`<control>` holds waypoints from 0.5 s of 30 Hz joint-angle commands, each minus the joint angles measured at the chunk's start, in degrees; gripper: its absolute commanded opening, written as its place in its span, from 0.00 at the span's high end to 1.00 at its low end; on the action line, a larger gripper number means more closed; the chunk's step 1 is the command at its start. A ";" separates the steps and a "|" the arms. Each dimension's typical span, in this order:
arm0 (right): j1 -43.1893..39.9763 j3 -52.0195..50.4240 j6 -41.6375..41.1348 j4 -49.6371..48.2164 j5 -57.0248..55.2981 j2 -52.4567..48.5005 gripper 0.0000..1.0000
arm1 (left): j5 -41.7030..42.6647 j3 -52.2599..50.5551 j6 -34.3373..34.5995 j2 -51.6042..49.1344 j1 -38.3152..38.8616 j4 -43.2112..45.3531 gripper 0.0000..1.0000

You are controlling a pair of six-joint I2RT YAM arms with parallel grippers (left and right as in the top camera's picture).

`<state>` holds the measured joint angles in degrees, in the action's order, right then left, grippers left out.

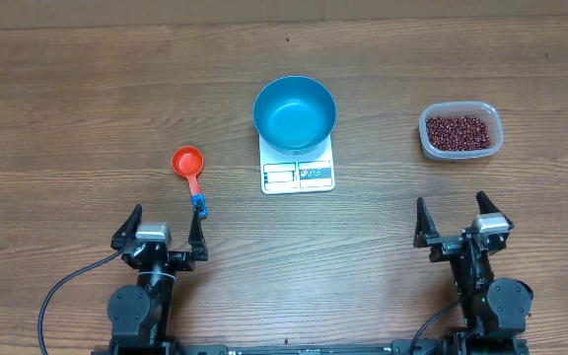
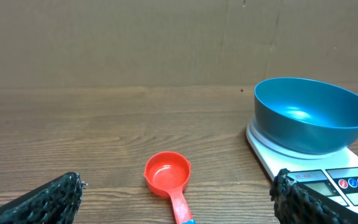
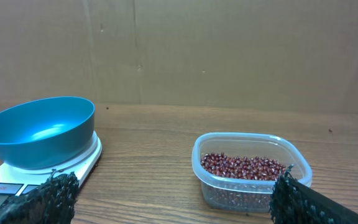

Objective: Scoop item into bowl and weigh 150g on scale

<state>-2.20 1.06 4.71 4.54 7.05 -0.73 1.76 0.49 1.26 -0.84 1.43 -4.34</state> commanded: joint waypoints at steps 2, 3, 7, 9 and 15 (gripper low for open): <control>0.22 -0.61 0.07 -0.26 -0.42 0.57 0.00 | 0.66 -0.22 -1.09 0.59 -0.20 -0.07 0.01; 0.22 -0.61 0.07 -0.26 -0.42 0.57 0.00 | 0.66 -0.22 -1.09 0.59 -0.20 -0.09 0.00; 0.22 -0.61 0.07 -0.28 -0.42 0.57 0.00 | 0.66 -0.22 -1.09 0.59 -0.20 -0.07 0.00; 0.22 -0.61 0.07 -0.28 -0.42 0.57 0.00 | 0.66 -0.22 -1.09 0.59 -0.17 0.02 0.01; 0.22 -0.61 0.07 -0.26 -0.42 0.57 0.00 | 1.29 -0.22 -0.85 0.59 -0.17 0.02 0.00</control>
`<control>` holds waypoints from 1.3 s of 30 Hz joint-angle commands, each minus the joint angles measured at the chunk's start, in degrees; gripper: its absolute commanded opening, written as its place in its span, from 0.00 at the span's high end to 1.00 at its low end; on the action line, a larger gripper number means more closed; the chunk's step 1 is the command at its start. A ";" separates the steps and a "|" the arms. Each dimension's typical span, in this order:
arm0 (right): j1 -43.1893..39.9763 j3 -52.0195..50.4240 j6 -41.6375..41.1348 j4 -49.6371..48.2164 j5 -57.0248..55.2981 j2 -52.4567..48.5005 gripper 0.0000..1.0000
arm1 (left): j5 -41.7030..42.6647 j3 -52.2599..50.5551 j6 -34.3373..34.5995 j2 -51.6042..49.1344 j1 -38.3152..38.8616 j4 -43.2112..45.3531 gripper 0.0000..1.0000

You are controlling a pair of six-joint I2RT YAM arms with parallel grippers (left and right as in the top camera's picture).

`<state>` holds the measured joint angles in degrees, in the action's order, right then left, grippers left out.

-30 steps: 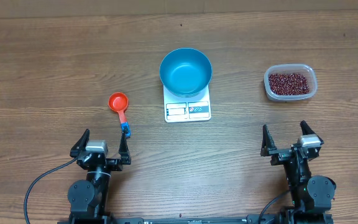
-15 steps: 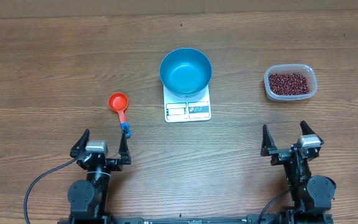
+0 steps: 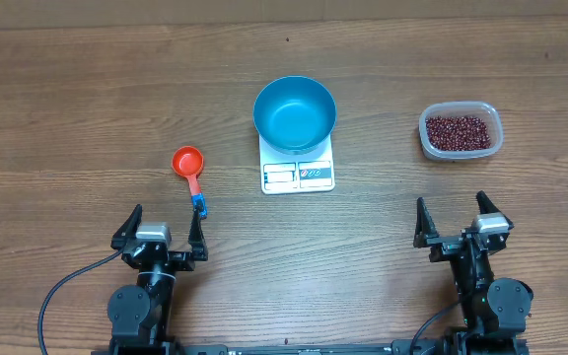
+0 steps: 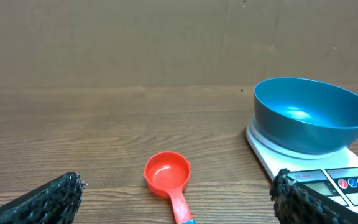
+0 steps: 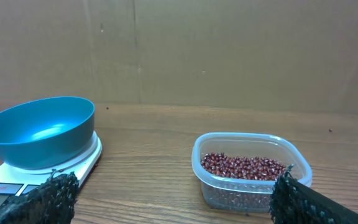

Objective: Scoop item into bowl and weigh 150g on scale

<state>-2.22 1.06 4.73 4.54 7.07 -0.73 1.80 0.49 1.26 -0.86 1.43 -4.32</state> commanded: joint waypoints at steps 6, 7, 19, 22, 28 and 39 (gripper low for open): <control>0.24 -0.61 0.04 -0.26 -0.44 0.57 0.00 | 1.73 -0.15 -0.85 0.59 -0.17 -0.09 0.01; 0.24 -0.61 0.04 -0.26 -0.44 0.57 0.00 | 1.92 -0.07 -0.87 0.59 -0.17 -0.20 0.01; 0.24 -0.61 0.04 -0.26 -0.44 0.57 0.00 | 2.32 6.16 -1.38 -4.46 -0.20 -8.61 0.00; 0.24 -0.61 0.04 -0.28 -0.44 0.57 0.00 | 2.29 10.43 -3.21 -8.28 -0.20 -10.12 0.00; 0.24 -0.61 0.04 -0.26 -0.44 0.57 0.00 | 2.29 18.32 -4.09 -17.79 -0.20 -13.60 0.01; 0.24 -0.61 0.04 -0.26 -0.44 0.57 0.00 | 2.29 31.87 -4.07 -40.00 -0.20 -19.82 0.00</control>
<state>-2.22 1.06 4.71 4.54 7.07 -0.73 3.46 27.83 -1.74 -36.32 1.43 -22.81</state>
